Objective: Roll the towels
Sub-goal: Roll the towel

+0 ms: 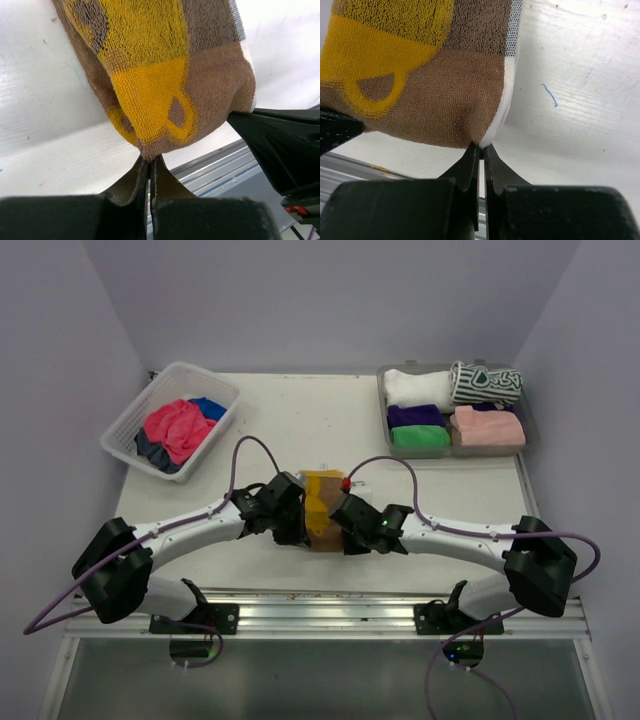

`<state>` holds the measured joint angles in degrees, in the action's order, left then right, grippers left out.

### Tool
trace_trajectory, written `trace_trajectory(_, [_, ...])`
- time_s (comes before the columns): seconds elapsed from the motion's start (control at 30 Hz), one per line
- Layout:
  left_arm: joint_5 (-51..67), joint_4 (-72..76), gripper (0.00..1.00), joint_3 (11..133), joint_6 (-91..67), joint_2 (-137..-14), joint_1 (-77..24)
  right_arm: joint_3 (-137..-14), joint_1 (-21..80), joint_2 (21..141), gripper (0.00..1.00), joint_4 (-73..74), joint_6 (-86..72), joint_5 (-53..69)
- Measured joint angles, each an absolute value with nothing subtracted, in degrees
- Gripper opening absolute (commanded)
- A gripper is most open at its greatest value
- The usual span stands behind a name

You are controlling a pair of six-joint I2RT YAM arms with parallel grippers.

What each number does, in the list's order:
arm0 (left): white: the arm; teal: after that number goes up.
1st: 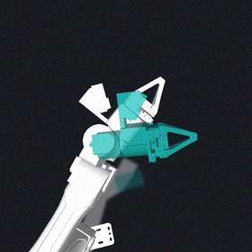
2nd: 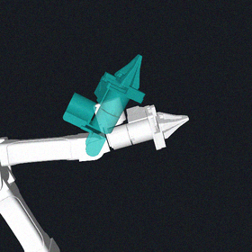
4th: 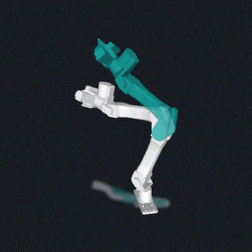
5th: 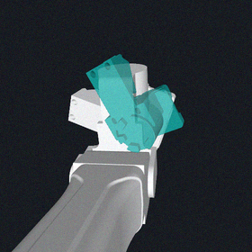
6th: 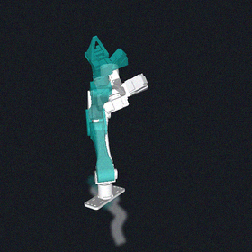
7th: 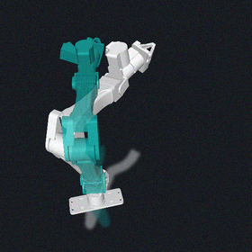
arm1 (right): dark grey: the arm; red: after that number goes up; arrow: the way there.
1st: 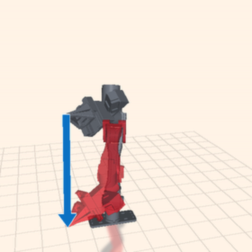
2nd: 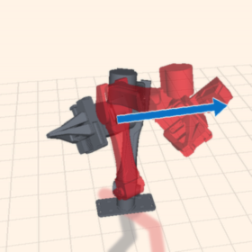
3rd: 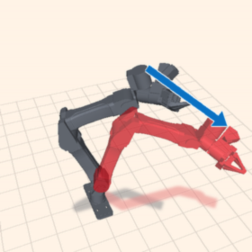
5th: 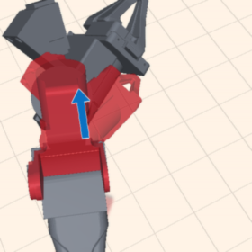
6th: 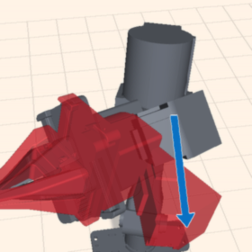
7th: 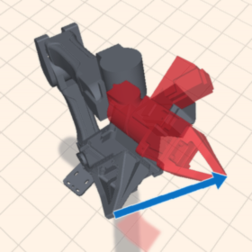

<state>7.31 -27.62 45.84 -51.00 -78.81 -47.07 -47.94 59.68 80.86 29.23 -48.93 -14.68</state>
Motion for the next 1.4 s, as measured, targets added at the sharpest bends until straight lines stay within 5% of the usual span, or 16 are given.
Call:
trace_trajectory(0.3, [9.45, -30.13, 0.02, 48.88, -49.67, -78.81, -43.05, -52.86, 59.61, 81.03, 0.0, 33.06, -47.05, -17.32])
trace_trajectory(0.33, [10.35, -30.41, 0.09, 48.88, -49.17, -78.85, -42.83, -52.88, 59.61, 81.03, 0.0, 33.15, -47.03, -17.28])
trace_trajectory(0.4, [12.88, -30.48, 0.32, 48.53, -47.86, -78.91, -42.78, -52.38, 59.61, 80.95, 0.18, 33.17, -47.05, -16.82])
trace_trajectory(0.5, [15.66, -30.74, 0.47, 46.92, -46.09, -79.0, -42.89, -50.28, 59.61, 80.49, 0.37, 33.17, -47.31, -15.66])
trace_trajectory(0.73, [15.99, -33.61, 0.34, 47.51, -44.84, -78.83, -42.87, -48.8, 59.61, 76.93, 0.3, 36.23, -47.11, -15.97])
trace_trajectory(0.9, [17.37, -31.16, 0.02, 51.62, -44.34, -80.84, -42.68, -49.71, 59.61, 77.06, 0.25, 35.62, -47.05, -15.49])
trace_trajectory(1.07, [18.79, -28.32, 0.13, 50.65, -43.92, -84.25, -42.5, -49.45, 59.61, 79.42, 0.2, 33.76, -46.59, -13.52])
trace_trajectory(1.4, [17.17, -23.97, 0.09, 43.99, -43.99, -84.99, -42.5, -48.64, 59.61, 84.01, 0.16, 28.1, -45.39, -12.53])
